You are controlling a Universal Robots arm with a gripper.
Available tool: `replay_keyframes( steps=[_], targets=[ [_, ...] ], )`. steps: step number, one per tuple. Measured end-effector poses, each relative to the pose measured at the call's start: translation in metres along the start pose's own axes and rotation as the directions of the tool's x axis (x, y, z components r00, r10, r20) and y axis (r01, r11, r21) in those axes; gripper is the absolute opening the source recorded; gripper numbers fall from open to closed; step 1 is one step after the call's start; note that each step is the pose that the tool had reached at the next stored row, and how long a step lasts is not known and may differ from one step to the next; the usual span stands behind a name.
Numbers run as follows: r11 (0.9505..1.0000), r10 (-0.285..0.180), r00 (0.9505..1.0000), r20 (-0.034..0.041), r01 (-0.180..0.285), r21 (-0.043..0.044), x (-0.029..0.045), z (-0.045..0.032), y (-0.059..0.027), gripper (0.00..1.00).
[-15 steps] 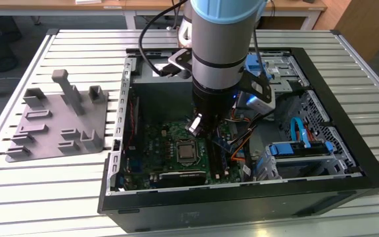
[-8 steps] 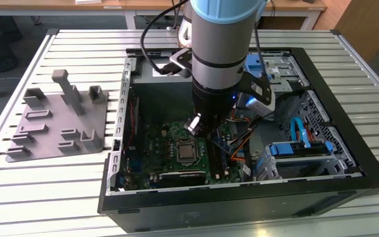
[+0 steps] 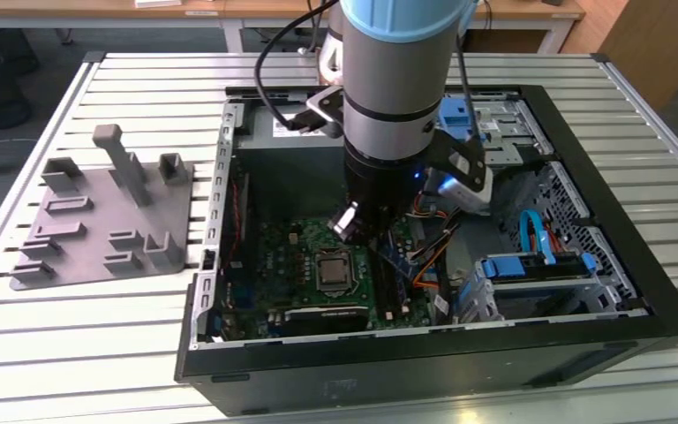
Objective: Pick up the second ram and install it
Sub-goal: 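Insert the second ram into the second slot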
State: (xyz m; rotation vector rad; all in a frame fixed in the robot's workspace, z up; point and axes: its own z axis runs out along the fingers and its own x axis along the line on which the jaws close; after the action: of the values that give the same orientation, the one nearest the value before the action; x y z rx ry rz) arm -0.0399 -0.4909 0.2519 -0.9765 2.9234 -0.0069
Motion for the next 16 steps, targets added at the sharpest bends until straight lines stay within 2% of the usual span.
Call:
replay_keyframes(
  steps=[8, 16],
  targets=[
    [0.9988, 0.049, 0.9988, -0.0013, -0.049, 0.0029, 0.0, 0.0002, 0.0, 0.14],
    [0.9955, 0.094, 0.9955, -0.0022, -0.094, 0.0057, 0.0, 0.0003, 0.0, 0.14]
  ],
)
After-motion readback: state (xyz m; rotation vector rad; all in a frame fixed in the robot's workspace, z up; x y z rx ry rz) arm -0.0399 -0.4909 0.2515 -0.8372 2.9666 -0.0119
